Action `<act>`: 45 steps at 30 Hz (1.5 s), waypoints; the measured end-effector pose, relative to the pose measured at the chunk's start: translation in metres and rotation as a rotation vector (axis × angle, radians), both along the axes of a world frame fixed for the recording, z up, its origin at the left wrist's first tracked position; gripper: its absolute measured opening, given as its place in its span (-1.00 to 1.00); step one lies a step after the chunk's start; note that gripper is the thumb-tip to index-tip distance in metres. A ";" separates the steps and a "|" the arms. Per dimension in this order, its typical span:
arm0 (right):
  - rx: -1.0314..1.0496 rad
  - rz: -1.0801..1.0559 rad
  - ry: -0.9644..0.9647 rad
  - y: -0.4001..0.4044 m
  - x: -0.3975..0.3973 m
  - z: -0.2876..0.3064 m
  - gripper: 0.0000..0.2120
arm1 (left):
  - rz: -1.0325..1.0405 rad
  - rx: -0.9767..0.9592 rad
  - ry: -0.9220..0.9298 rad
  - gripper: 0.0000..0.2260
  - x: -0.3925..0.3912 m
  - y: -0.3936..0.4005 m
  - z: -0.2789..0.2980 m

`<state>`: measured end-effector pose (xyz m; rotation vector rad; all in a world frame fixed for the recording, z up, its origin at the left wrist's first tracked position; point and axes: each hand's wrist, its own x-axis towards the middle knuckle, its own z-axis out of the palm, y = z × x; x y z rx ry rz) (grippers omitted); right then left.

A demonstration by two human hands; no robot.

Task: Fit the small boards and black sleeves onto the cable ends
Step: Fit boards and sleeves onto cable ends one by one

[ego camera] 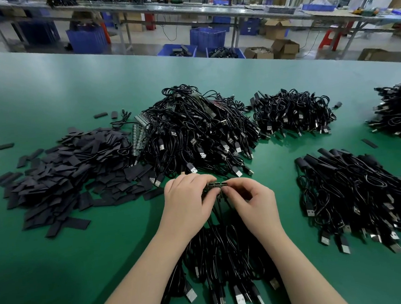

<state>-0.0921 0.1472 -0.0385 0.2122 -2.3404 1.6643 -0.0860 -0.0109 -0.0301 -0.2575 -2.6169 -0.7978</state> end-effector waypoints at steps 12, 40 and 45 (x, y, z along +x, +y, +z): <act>0.123 -0.057 0.059 -0.004 0.001 -0.004 -0.80 | 0.063 -0.011 0.014 -0.95 0.002 0.006 0.002; -0.175 -0.174 0.498 -0.045 0.021 0.089 -0.88 | 0.094 0.071 0.603 -0.57 0.010 0.007 0.013; -0.784 -0.112 -0.115 -0.051 0.017 0.070 -0.97 | 0.176 -0.033 0.525 -0.51 0.013 0.004 0.019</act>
